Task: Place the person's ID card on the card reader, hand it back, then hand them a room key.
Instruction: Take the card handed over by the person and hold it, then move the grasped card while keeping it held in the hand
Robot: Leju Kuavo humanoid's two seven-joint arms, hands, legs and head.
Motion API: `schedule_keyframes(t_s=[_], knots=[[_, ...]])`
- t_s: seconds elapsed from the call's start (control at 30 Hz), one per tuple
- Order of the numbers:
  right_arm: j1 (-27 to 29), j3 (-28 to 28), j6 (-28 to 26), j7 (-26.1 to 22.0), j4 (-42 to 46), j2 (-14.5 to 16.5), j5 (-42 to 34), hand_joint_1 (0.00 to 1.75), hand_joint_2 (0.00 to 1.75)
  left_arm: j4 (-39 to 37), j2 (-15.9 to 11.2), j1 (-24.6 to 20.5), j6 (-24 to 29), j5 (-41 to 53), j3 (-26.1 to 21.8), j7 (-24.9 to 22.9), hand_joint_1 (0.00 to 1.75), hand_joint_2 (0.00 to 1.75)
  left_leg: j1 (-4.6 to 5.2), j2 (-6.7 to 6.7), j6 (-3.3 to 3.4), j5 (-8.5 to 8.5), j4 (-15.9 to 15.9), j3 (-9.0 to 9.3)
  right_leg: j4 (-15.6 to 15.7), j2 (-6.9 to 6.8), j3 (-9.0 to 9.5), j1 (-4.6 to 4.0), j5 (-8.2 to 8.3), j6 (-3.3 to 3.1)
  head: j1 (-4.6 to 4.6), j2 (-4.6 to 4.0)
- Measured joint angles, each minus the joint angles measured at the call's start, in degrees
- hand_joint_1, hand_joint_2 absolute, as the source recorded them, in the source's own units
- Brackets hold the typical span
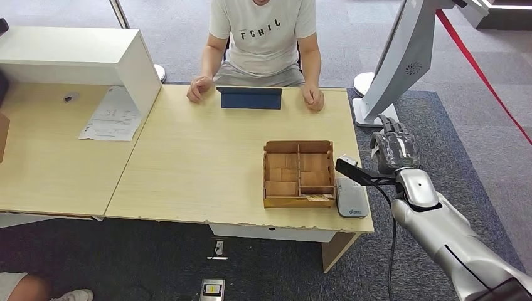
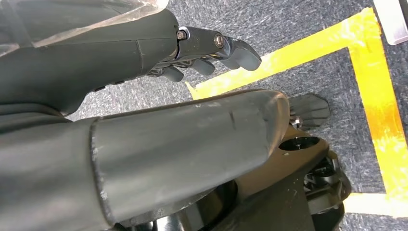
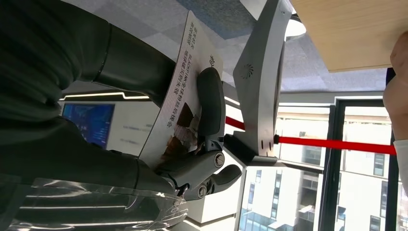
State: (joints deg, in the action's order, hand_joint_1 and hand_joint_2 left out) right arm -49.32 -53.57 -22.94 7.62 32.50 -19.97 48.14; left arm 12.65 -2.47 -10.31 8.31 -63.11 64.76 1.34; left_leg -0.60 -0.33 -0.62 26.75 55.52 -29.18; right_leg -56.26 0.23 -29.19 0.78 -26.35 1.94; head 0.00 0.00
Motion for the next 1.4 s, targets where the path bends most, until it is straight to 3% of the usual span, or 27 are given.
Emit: schedule_keyframes(t_s=[0.63,1.4], knots=[[6.59,-0.15,-1.48,-2.72,0.02,-0.45,-2.01,1.75,1.75,-0.02,-0.13,-0.22,-0.47,0.73,0.0,-0.13,0.0,0.0,0.0,-0.01,0.0,0.0,-0.01,-0.07,-0.01,0.0,-0.02,-0.01,0.0,0.0,0.0,0.0],[7.0,-0.61,0.22,-4.79,-0.9,1.18,-3.68,1.75,1.75,-0.02,-0.13,-0.75,0.11,-0.08,0.0,-0.23,0.0,0.0,0.0,0.0,0.0,0.0,0.0,-0.07,0.0,0.0,-0.03,0.0,0.0,0.01,0.01,0.0]])
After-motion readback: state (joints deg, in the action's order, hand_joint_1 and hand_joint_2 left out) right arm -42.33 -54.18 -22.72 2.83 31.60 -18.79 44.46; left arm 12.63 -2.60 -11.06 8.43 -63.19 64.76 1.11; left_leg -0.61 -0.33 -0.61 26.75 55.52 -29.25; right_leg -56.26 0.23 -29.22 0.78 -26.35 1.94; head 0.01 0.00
